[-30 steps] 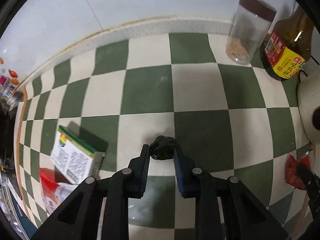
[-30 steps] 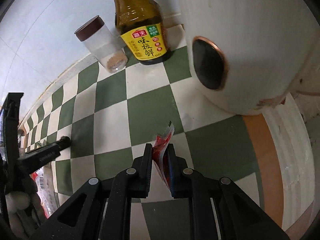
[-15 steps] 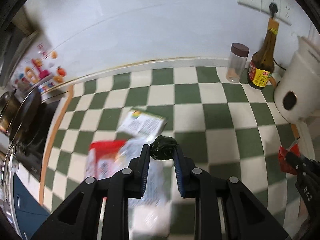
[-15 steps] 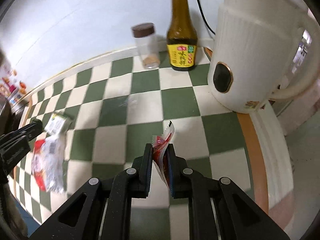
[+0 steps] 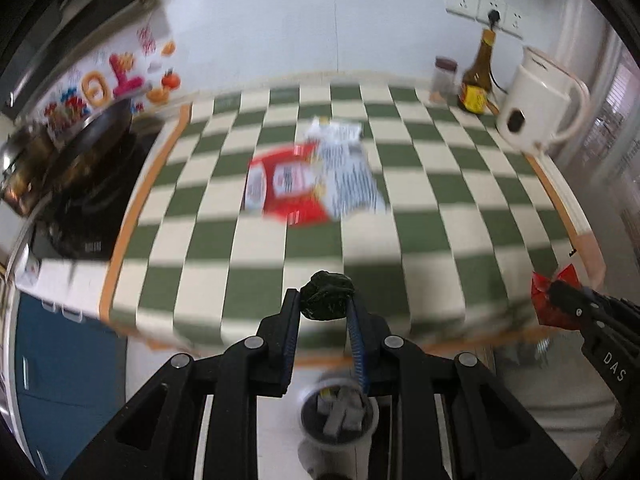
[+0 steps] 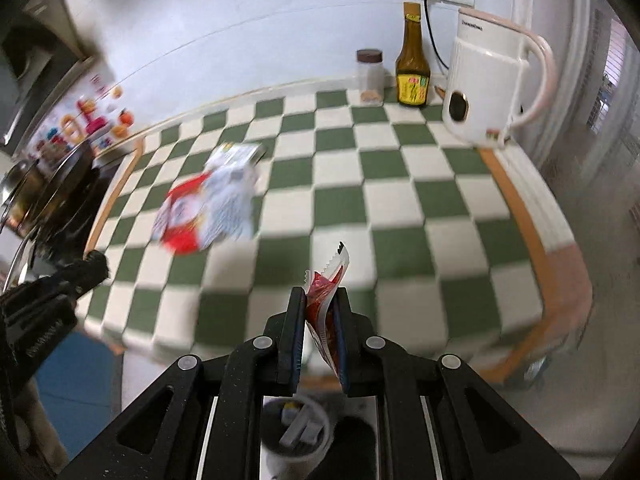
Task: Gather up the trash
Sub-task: 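Carry both items down to the bin and open both tools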
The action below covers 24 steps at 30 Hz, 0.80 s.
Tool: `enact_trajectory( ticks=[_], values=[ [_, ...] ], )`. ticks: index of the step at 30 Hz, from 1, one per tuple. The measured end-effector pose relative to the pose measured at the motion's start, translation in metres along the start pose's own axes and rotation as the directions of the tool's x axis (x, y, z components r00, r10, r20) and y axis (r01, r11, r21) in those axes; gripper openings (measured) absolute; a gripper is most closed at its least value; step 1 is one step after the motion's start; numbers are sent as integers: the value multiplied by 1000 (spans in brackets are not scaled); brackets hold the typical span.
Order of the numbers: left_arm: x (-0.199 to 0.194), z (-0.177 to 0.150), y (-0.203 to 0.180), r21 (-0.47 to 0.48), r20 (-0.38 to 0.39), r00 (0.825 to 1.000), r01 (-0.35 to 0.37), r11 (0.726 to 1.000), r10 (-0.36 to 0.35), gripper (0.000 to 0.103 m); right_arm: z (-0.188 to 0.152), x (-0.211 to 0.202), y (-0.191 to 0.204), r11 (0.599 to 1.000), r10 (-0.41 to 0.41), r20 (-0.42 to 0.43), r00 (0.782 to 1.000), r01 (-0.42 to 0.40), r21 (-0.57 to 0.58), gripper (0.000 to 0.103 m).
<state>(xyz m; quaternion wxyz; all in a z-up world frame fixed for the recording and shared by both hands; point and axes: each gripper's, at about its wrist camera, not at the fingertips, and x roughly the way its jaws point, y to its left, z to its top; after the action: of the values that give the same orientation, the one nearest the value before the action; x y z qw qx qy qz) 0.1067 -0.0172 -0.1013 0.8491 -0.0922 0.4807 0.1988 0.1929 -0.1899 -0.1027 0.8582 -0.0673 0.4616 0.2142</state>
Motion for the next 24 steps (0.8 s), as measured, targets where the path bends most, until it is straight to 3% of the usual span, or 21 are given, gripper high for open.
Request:
enact_trajectory(
  ticks=[6, 12, 17, 20, 24],
  values=[
    [12, -68, 9, 14, -115, 993, 4, 1000, -3, 20, -78, -18, 22, 999, 11, -73, 997, -8, 31, 14],
    [71, -126, 10, -14, -273, 962, -9, 1000, 5, 20, -149, 30, 18, 998, 36, -216, 976, -23, 61, 14],
    [167, -186, 2, -56, -419, 908, -10, 998, -14, 20, -216, 122, 1, 996, 67, -371, 926, -41, 77, 14],
    [230, -227, -4, -72, -488, 872, -8, 997, -28, 20, -249, 177, -7, 998, 51, -417, 908, -33, 52, 14],
    [305, -273, -7, -109, -562, 825, -8, 994, -56, 20, -303, 261, -23, 997, 51, -497, 866, -19, 69, 14]
  ],
)
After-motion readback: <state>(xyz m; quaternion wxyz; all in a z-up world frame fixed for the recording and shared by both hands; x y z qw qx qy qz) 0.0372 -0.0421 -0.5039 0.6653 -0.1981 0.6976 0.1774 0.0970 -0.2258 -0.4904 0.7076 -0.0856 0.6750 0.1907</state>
